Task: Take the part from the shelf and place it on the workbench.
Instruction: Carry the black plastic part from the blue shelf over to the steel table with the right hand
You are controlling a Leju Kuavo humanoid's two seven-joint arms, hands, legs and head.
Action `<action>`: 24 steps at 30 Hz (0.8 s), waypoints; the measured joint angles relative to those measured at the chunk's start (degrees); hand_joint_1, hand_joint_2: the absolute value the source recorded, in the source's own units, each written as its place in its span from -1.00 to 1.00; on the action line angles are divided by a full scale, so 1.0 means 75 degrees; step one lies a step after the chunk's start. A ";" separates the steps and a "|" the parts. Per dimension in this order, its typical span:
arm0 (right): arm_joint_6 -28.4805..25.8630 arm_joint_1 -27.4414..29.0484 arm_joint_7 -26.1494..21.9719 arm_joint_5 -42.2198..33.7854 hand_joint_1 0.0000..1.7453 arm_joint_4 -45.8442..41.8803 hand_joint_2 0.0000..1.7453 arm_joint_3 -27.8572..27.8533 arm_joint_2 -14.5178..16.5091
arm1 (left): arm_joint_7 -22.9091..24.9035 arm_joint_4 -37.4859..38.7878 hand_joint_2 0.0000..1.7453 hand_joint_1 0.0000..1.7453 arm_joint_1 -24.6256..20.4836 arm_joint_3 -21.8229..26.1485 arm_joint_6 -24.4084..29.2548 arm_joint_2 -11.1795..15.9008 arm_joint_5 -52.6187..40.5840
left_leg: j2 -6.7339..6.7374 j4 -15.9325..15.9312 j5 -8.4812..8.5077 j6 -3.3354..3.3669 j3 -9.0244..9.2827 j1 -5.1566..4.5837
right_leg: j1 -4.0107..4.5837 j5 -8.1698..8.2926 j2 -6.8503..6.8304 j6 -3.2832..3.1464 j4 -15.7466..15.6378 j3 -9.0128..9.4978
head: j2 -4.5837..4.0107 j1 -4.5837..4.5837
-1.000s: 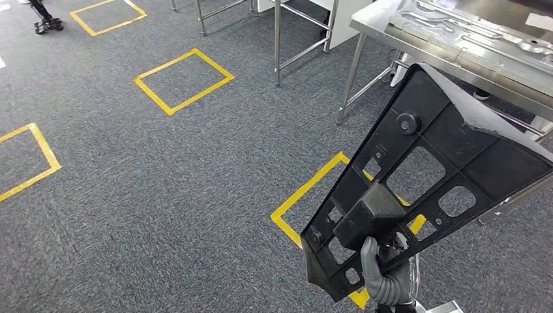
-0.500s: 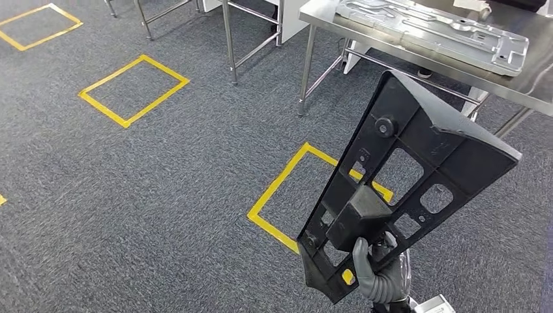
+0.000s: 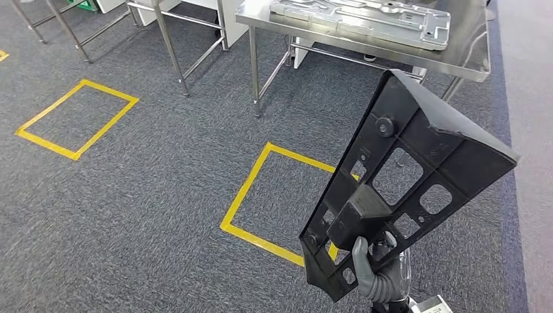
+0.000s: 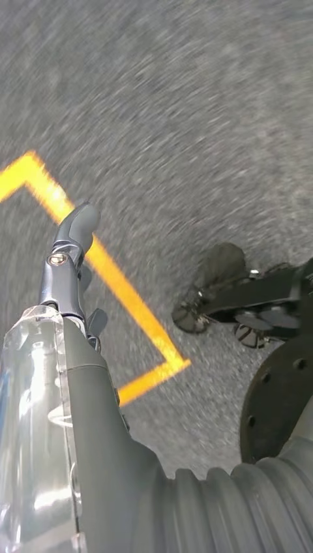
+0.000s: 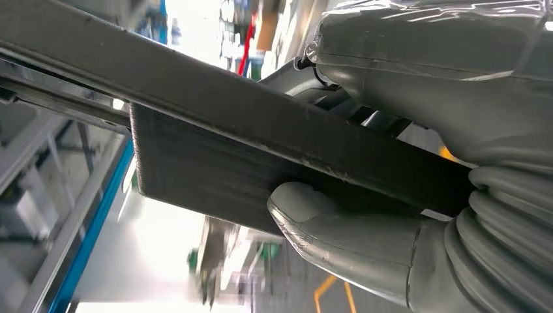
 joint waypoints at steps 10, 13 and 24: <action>-0.0354 0.0684 0.0139 0.0457 1.00 -0.0728 1.00 -0.0270 0.0049 | -0.0064 0.0000 1.00 -1.00 0.0078 -0.0183 -0.0525 0.0087 -0.0468 | 0.0539 -0.0590 0.0091 0.0331 0.0253 -0.0031 | -0.0062 -0.0915 -0.0719 0.0395 0.1944 -0.1104 | 0.0000 0.0007; -0.0652 0.0824 0.0410 0.0766 1.00 -0.0782 1.00 -0.0362 0.0129 | -0.0133 0.0000 1.00 -1.00 0.0073 -0.0233 -0.0586 0.0101 -0.0527 | 0.0715 -0.0590 0.0003 0.0287 0.0324 -0.0031 | -0.0119 -0.0516 -0.0818 0.0425 0.1619 -0.0925 | 0.0000 0.0008; -0.1010 0.0916 0.0658 0.1107 1.00 -0.1121 1.00 -0.0677 0.0279 | -0.0151 0.0000 1.00 -1.00 0.0013 -0.0420 -0.0735 0.0178 -0.0750 | 0.0503 0.0857 -0.0772 -0.0032 -0.0156 -0.0037 | -0.0055 -0.0278 -0.0833 -0.0093 -0.0104 0.0327 | 0.0000 -0.0017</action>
